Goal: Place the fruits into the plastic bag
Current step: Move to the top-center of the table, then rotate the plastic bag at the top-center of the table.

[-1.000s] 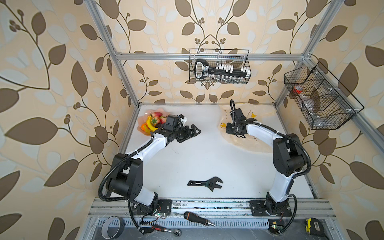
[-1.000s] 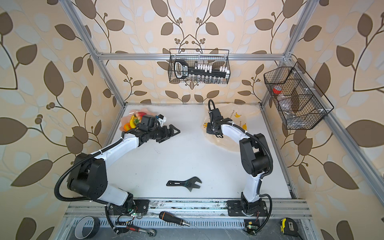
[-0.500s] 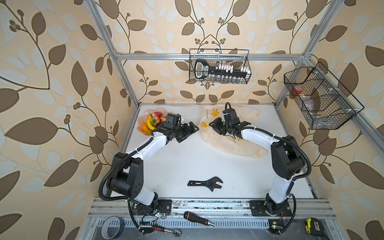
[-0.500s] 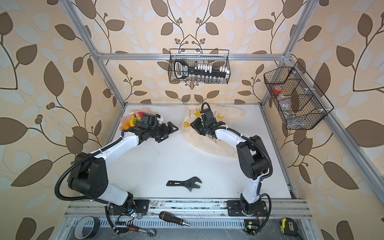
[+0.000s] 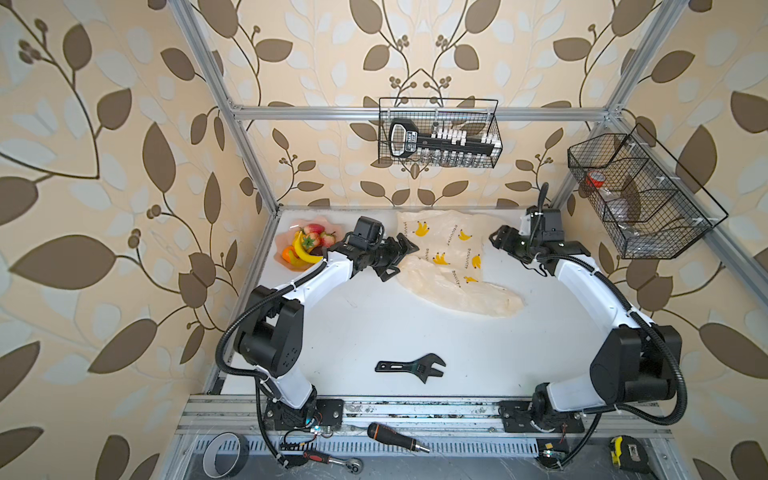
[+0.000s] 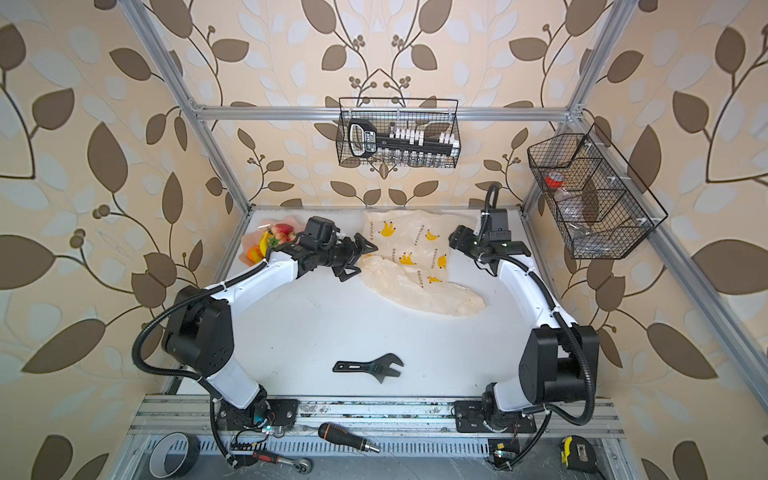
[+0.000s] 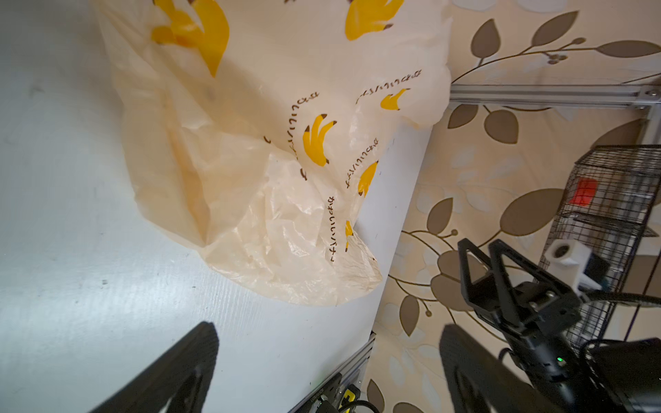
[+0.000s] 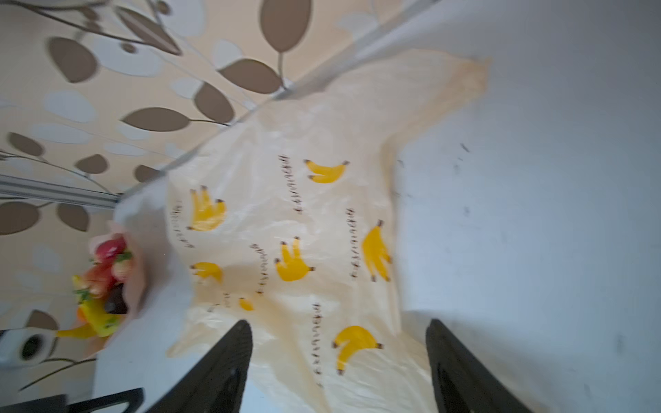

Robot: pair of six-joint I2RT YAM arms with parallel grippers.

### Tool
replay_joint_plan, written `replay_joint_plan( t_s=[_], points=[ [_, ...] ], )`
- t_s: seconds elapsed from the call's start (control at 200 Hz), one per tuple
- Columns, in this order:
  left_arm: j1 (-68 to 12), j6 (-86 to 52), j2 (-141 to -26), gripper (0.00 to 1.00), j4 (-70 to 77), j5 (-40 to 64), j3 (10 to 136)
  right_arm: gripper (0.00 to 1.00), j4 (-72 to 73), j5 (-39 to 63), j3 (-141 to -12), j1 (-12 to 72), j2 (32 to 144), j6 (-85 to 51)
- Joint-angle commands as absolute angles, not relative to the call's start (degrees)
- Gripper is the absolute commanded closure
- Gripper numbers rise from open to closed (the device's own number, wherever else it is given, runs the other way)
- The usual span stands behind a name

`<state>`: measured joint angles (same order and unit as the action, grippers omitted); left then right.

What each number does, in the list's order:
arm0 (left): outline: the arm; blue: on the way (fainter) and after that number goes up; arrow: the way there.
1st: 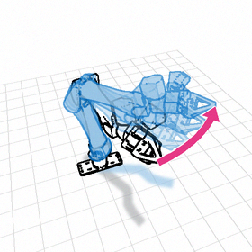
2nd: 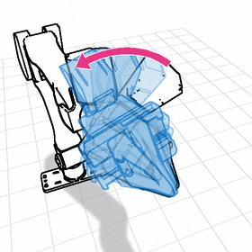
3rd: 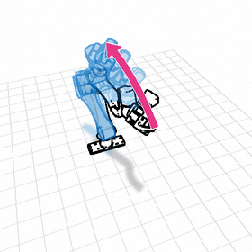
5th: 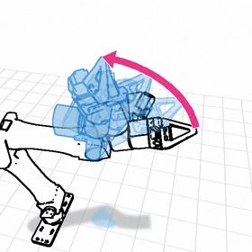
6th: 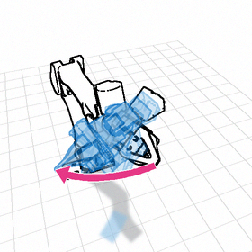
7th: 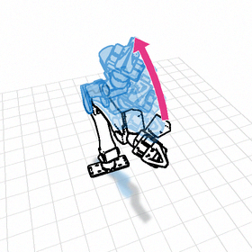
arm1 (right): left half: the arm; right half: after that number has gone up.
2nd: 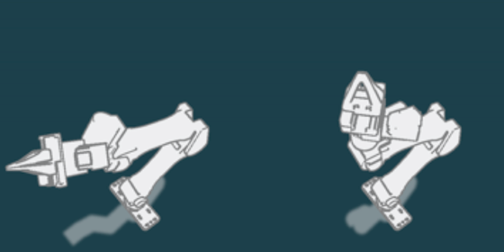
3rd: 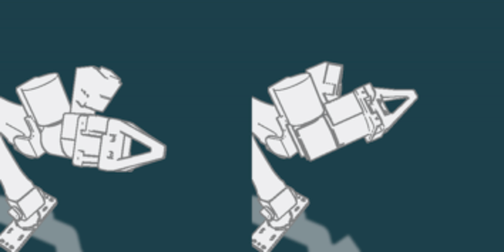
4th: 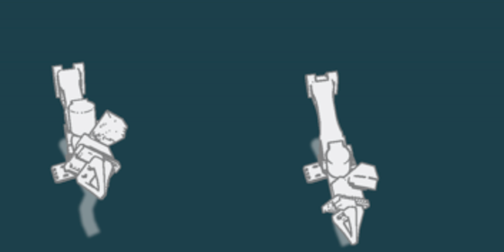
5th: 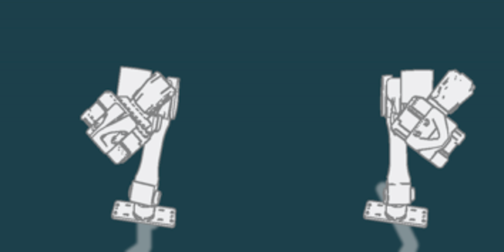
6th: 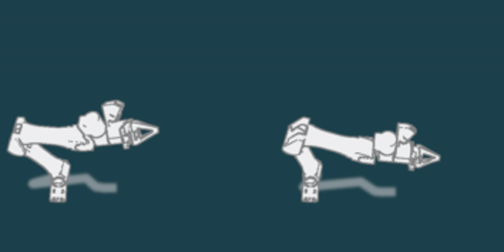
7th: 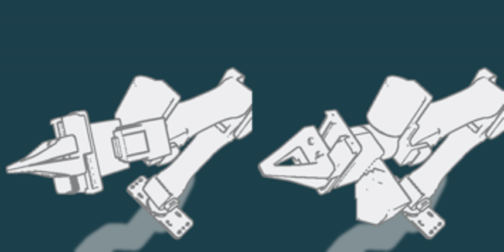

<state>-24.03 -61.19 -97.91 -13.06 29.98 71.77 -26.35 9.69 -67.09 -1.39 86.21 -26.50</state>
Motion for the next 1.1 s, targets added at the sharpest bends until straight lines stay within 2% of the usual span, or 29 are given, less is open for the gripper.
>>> replay_joint_plan(
  t_s=[0.0, 0.145, 0.235, 0.435, 0.525, 0.6, 0.7, 0.76, 0.845, 0.93, 0.99, 1.095],
  points=[
    [-24.2, -65.7, -100.9, 0.02, -13.4, 29.2, 73.6, 0.23, -32.2, 13.0, -63.3, -2.3, 89.2, -14.1],
    [-24.3, -66.0, -104.7, 0.07, -12.0, 27.3, 74.7, 0.24, -30.7, 12.2, -58.2, -2.4, 89.2, -12.6],
    [-24.3, -64.2, -107.6, 0.16, -11.9, 26.6, 76.0, 0.26, -29.4, 12.1, -54.7, -2.5, 88.8, -14.1],
    [-24.2, -58.1, -113.4, 0.41, -13.9, 25.0, 81.7, 0.46, -24.6, 18.3, -47.4, 1.2, 85.4, -20.3],
    [-23.9, -54.3, -116.0, 0.47, -15.7, 24.2, 85.5, 0.54, -22.6, 22.2, -45.9, 6.2, 83.7, -24.8],
    [-23.6, -51.0, -118.7, 0.5, -17.3, 23.3, 89.5, 0.55, -19.3, 25.8, -45.0, 10.9, 82.9, -30.2],
    [-23.1, -46.4, -123.2, 0.51, -18.4, 23.6, 96.2, 0.57, -12.9, 28.9, -45.7, 17.3, 83.8, -37.9],
    [-23.0, -45.1, -125.9, 0.51, -17.8, 25.3, 100.1, 0.57, -15.8, 27.7, -50.1, 20.3, 85.8, -37.8],
    [-23.0, -45.6, -129.3, 0.51, -15.7, 28.2, 104.8, 0.56, -13.8, 30.1, -53.3, 21.6, 88.7, -40.9],
    [-22.7, -47.0, -131.8, 0.49, -11.5, 32.0, 107.7, 0.53, -6.5, 32.3, -52.9, 22.1, 90.7, -49.9],
    [-22.2, -47.7, -133.0, 0.42, -10.2, 34.1, 109.8, 0.5, 1.2, 34.1, -51.8, 23.4, 91.9, -56.9],
    [-20.3, -47.8, -132.7, 0.21, -9.5, 36.9, 111.1, 0.43, 5.8, 34.8, -52.7, 25.8, 92.7, -62.6]
  ],
)
